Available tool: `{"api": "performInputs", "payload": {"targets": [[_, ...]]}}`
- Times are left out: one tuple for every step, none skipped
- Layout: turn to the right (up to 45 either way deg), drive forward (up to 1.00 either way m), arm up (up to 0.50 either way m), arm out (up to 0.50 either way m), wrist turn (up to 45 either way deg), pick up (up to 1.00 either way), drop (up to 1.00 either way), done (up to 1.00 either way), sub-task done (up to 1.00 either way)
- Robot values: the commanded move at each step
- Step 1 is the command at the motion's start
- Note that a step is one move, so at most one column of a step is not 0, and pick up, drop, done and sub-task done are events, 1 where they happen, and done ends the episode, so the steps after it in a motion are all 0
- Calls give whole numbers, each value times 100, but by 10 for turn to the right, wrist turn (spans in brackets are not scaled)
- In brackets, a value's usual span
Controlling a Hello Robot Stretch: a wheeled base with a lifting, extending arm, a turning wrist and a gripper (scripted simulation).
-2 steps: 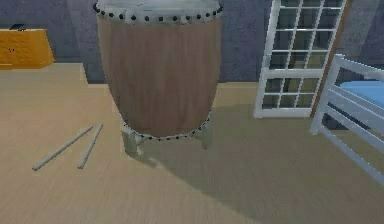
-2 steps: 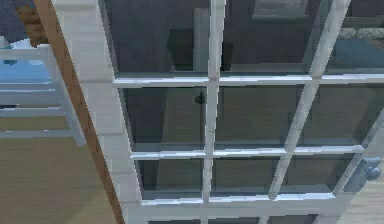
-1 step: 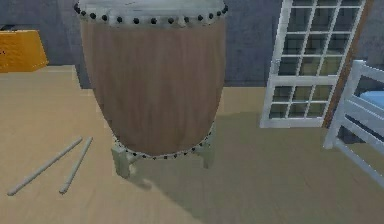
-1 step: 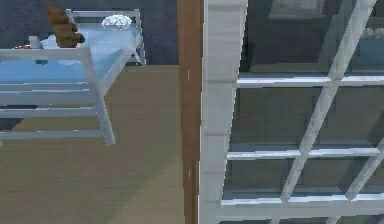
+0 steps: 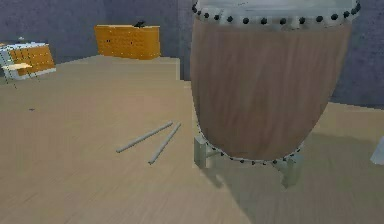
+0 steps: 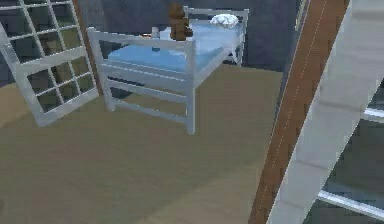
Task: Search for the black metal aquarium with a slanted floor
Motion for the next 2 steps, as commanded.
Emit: {"api": "performInputs", "payload": {"targets": [[0, 50, 0, 0, 0, 0, 0, 0, 0], [-450, 0, 0, 0, 0, 0, 0, 0, 0]]}}
